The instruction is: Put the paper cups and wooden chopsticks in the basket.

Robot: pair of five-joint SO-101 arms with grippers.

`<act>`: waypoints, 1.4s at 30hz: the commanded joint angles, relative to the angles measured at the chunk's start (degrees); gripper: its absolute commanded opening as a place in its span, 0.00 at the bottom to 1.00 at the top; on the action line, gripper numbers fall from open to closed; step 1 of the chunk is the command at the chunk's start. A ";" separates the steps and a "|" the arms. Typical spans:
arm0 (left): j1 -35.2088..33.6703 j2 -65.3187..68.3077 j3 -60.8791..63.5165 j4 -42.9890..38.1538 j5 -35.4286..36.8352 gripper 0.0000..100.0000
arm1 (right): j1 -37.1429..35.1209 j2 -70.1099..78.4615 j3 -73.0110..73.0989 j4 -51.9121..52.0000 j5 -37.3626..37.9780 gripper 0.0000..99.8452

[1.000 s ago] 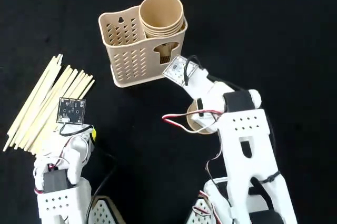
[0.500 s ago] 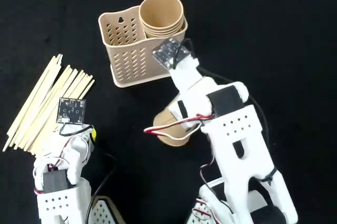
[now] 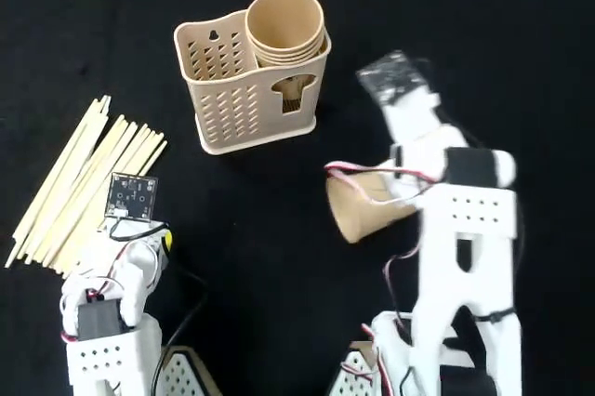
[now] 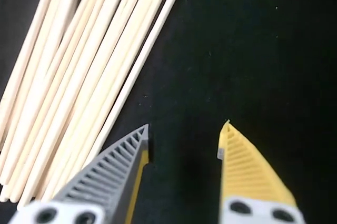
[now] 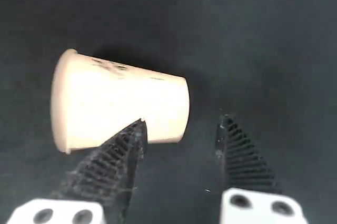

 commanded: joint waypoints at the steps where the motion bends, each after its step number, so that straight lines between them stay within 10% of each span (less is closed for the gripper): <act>1: 0.92 -0.09 -0.13 -0.18 -0.70 0.22 | 3.60 -0.57 -1.10 -1.32 1.14 0.23; 17: 0.57 -0.09 -0.04 -0.18 -0.79 0.21 | -18.90 -16.75 7.60 8.26 -0.09 0.24; 34: 0.48 -0.09 -0.04 -0.18 -0.79 0.21 | -3.69 -17.19 36.79 -32.26 17.58 0.22; 42: 0.57 -0.09 -0.04 -0.18 -0.79 0.21 | -2.46 -17.98 36.97 -37.71 16.44 0.03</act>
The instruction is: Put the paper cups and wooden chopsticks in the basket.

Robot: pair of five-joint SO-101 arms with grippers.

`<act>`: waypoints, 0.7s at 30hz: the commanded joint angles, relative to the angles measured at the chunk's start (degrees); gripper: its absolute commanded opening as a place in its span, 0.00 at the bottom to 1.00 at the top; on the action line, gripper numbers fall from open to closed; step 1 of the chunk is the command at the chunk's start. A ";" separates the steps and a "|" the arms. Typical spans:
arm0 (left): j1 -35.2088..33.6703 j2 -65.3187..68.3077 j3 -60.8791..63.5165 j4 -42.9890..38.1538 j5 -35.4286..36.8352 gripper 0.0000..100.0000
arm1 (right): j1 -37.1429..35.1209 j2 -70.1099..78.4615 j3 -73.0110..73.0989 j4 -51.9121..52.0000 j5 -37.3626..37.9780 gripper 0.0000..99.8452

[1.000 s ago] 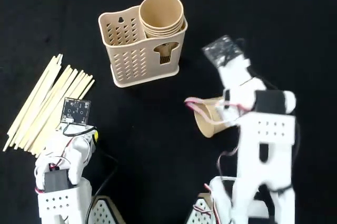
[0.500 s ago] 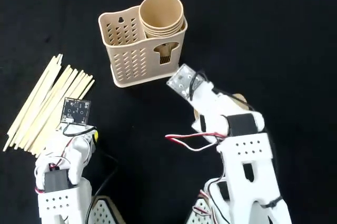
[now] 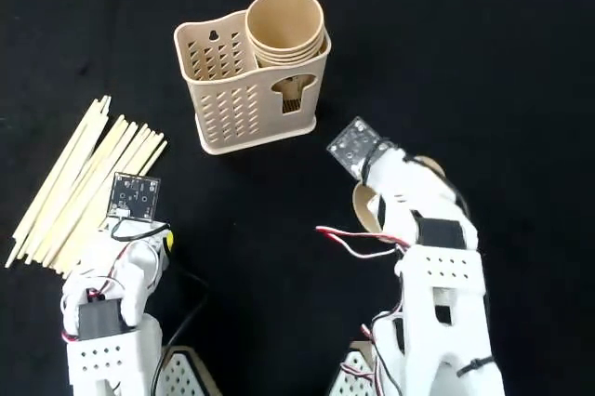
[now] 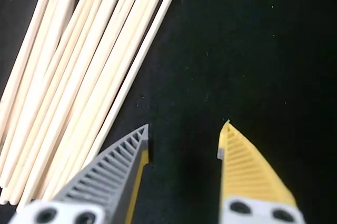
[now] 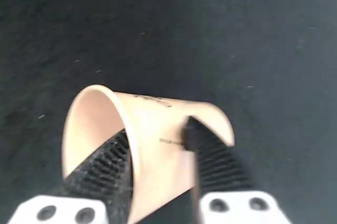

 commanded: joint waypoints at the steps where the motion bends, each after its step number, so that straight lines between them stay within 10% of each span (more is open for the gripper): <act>1: 0.13 -0.09 -0.04 -0.18 -0.44 0.21 | 0.97 -2.15 -1.63 -0.97 -2.37 0.01; 21: 0.22 -0.09 -0.04 -0.09 -0.44 0.21 | -11.16 -6.37 -46.64 27.96 -41.58 0.01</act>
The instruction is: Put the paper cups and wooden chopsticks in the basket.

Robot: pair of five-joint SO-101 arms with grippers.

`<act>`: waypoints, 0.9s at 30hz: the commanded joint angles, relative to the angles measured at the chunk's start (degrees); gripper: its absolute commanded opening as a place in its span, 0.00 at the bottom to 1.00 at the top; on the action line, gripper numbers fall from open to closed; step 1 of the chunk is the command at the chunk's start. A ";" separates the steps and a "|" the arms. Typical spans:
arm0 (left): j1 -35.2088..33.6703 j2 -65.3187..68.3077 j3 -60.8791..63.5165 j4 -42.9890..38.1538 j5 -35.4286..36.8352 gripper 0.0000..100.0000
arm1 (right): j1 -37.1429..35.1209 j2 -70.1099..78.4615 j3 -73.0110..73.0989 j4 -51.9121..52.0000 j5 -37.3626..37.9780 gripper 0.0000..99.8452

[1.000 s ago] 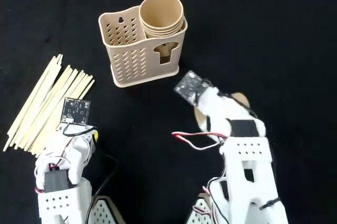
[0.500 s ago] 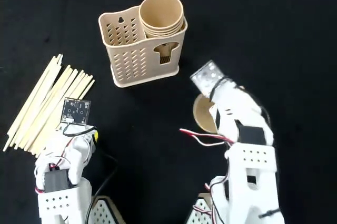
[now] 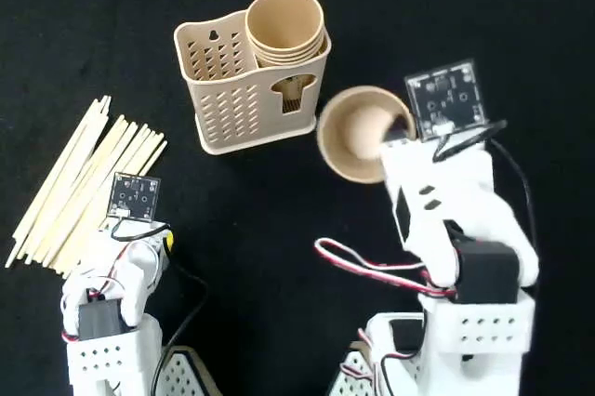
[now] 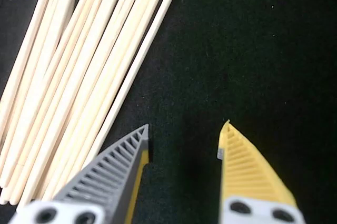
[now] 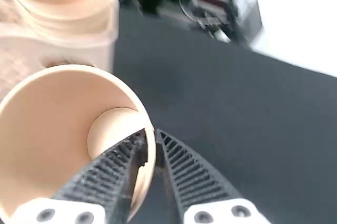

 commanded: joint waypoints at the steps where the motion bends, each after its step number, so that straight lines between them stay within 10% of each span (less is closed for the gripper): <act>1: 0.22 -0.09 -0.04 -0.09 -0.44 0.21 | -6.15 3.82 -10.86 0.26 -5.27 0.01; 27: 0.22 -0.09 0.04 -0.09 -0.53 0.21 | -9.67 55.08 -54.20 -6.33 -15.47 0.01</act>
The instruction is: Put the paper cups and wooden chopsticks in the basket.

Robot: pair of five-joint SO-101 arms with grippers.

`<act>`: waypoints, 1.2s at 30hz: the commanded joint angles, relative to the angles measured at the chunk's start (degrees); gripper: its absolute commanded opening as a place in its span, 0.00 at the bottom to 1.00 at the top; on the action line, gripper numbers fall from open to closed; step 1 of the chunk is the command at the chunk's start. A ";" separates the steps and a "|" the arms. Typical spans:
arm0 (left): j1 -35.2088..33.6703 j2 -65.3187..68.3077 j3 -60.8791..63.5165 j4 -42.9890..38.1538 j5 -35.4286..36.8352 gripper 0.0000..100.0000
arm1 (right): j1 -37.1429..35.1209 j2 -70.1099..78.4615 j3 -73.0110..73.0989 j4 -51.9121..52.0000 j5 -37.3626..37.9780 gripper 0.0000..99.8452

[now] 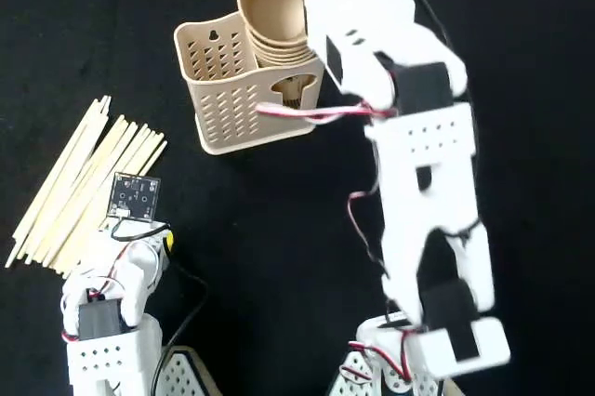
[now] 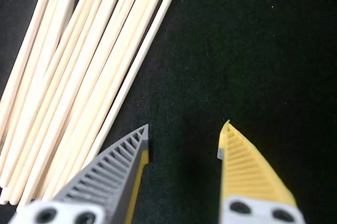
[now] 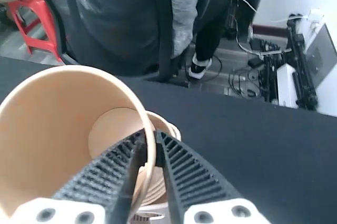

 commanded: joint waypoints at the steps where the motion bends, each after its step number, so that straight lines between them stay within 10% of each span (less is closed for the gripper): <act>1: 0.31 -0.09 0.04 -0.09 -0.53 0.21 | 1.67 2.95 -5.14 0.18 -0.35 0.01; 11: 0.48 -0.09 0.40 -0.44 -0.53 0.21 | 2.29 5.05 -5.93 4.04 -3.78 0.30; 25: 0.48 -0.09 0.48 -0.44 -0.53 0.21 | -5.98 9.01 -5.14 -4.66 -3.60 0.28; 31: 0.48 -0.09 0.57 -0.35 -0.53 0.21 | -4.84 12.97 -3.74 -1.49 -0.18 0.01; 36: 0.48 -0.09 0.57 -0.35 -0.53 0.21 | -4.66 12.88 2.95 -0.18 6.59 0.01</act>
